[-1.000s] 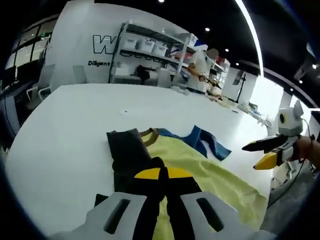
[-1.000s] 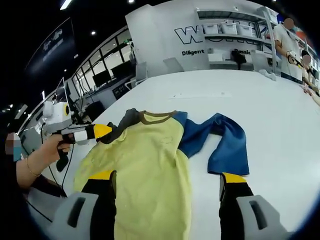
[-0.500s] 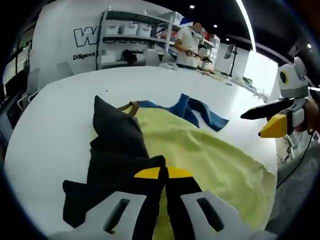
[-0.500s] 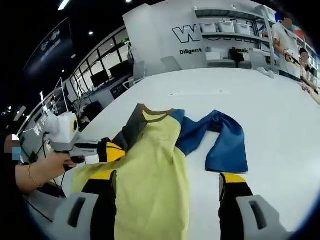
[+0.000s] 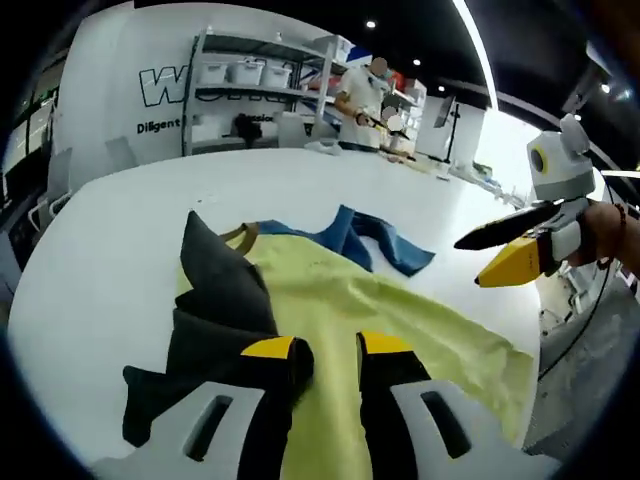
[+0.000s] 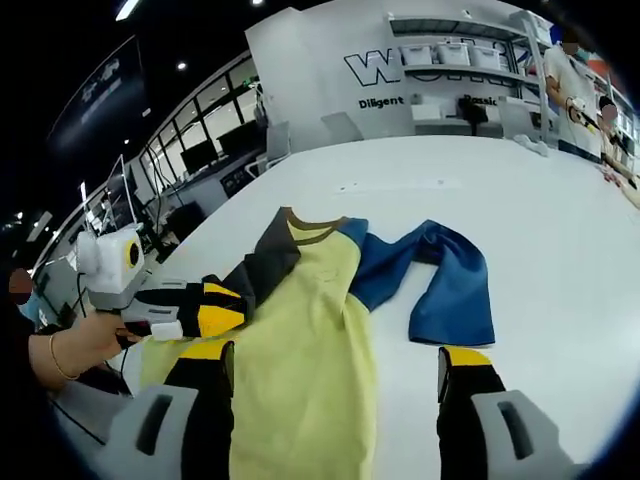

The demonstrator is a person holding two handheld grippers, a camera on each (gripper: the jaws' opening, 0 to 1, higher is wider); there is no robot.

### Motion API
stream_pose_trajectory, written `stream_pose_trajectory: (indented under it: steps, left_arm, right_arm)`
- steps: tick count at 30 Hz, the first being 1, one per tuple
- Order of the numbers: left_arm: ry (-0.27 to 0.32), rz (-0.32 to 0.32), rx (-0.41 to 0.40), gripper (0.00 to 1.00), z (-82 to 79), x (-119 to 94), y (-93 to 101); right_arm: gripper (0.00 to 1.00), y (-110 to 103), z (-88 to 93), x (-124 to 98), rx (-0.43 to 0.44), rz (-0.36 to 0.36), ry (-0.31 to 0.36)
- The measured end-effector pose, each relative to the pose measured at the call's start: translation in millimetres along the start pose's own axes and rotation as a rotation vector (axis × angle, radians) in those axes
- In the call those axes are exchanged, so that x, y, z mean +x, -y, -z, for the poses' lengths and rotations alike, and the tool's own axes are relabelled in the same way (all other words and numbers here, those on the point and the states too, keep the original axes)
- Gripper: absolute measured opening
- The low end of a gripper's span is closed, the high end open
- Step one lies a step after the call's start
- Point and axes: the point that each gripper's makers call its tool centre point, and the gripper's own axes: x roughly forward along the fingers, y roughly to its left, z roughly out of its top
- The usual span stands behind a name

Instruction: Fold the garment on the visible template until the final outline fits inside the template.

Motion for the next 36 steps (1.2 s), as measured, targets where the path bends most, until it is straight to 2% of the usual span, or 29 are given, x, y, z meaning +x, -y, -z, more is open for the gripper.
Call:
stream_pose_trajectory:
  steps: [1,2,5,8,10,11,13,14,16,18,23,25,29,31,33,36]
  left_arm:
    - [0.005,-0.023,0.002,0.31,-2.1,-4,-6.1]
    - [-0.001,-0.076,-0.019,0.32,-2.3,-10,-18.8]
    - [0.014,-0.166,-0.124,0.35,-4.1,-24,-44.7]
    - [-0.012,-0.264,-0.175,0.42,5.9,-33,-71.3]
    - [-0.034,-0.287,-0.246,0.45,15.6,-35,-81.4]
    - [-0.031,-0.321,-0.264,0.45,17.9,-38,-89.8]
    - [-0.016,-0.366,-0.249,0.44,17.4,-42,-101.1]
    - [-0.033,-0.395,-0.282,0.44,22.2,-44,-106.9]
    - [-0.050,-0.416,-0.336,0.45,28.5,-45,-113.7]
    - [-0.071,-0.402,-0.372,0.42,35.1,-41,-118.2]
    - [-0.082,-0.374,-0.485,0.27,42.7,-34,-117.1]
    - [-0.088,-0.371,-0.459,0.19,43.1,-30,-118.7]
    - [-0.107,-0.374,-0.475,0.03,48.8,-29,-122.3]
    - [-0.133,-0.380,-0.430,0.03,52.2,-32,-121.2]
    - [-0.114,-0.372,-0.438,0.03,49.1,-36,-119.7]
    - [-0.071,-0.375,-0.406,0.03,37.3,-41,-122.4]
  right_arm:
    - [0.82,0,-0.1,0,0.001,0.001,0.001]
    - [0.82,0,-0.5,0,0.004,0.000,0.004]
    - [0.82,-1,-0.4,1,0.008,0.000,0.006]
    - [0.81,-2,0.2,1,0.008,-0.003,0.007]
    - [0.81,-4,0.5,1,0.008,-0.005,0.007]
    - [0.81,-4,0.6,1,0.007,-0.006,0.007]
    - [0.81,-4,0.7,1,0.008,-0.007,0.005]
    - [0.81,-4,0.5,1,0.007,-0.007,0.005]
    - [0.81,-3,-0.9,1,0.006,-0.004,0.008]
    - [0.81,-2,-2.0,0,0.009,-0.001,0.011]
    - [0.81,0,-1.9,0,0.013,0.006,0.014]
    - [0.81,2,-0.4,-1,0.012,0.008,0.010]
    - [0.82,2,0.8,-3,0.009,0.006,0.008]
    - [0.83,3,0.9,-5,0.003,0.005,0.011]
    - [0.84,2,1.4,-6,-0.002,-0.004,0.009]
    - [0.87,-1,0.9,-8,-0.023,-0.019,0.012]
